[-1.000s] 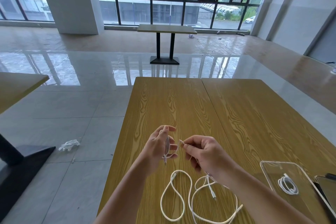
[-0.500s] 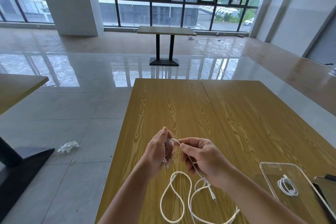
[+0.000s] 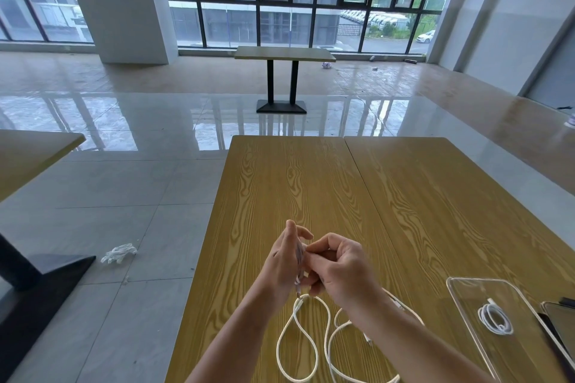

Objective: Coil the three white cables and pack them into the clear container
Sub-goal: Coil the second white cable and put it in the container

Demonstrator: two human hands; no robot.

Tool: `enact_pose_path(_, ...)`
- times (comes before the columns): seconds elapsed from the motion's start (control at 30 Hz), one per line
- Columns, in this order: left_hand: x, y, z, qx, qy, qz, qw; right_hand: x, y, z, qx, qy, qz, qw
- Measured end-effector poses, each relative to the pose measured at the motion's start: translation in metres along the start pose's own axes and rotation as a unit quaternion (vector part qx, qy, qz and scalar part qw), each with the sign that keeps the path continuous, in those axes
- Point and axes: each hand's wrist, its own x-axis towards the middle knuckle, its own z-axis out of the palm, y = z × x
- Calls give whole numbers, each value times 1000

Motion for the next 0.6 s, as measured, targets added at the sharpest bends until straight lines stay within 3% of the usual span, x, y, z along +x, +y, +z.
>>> enact_pose_path(0.2,-5,3,-3,-21,-2,16,1000,-4,2,5,-39,-37,-4,999)
enact_pose_path(0.37,-1,11,-10,-92,87,2,992,-11,1,1,-67,-117,30,990)
enact_pose_path(0.47,2,19,-23,-129,118,-18,984,-16,-1,-8,-131,-194,60,970)
enact_pose_path(0.6,7,31,-44,-206,145,-37,967,-19,-3,-20,-261,-267,139,917)
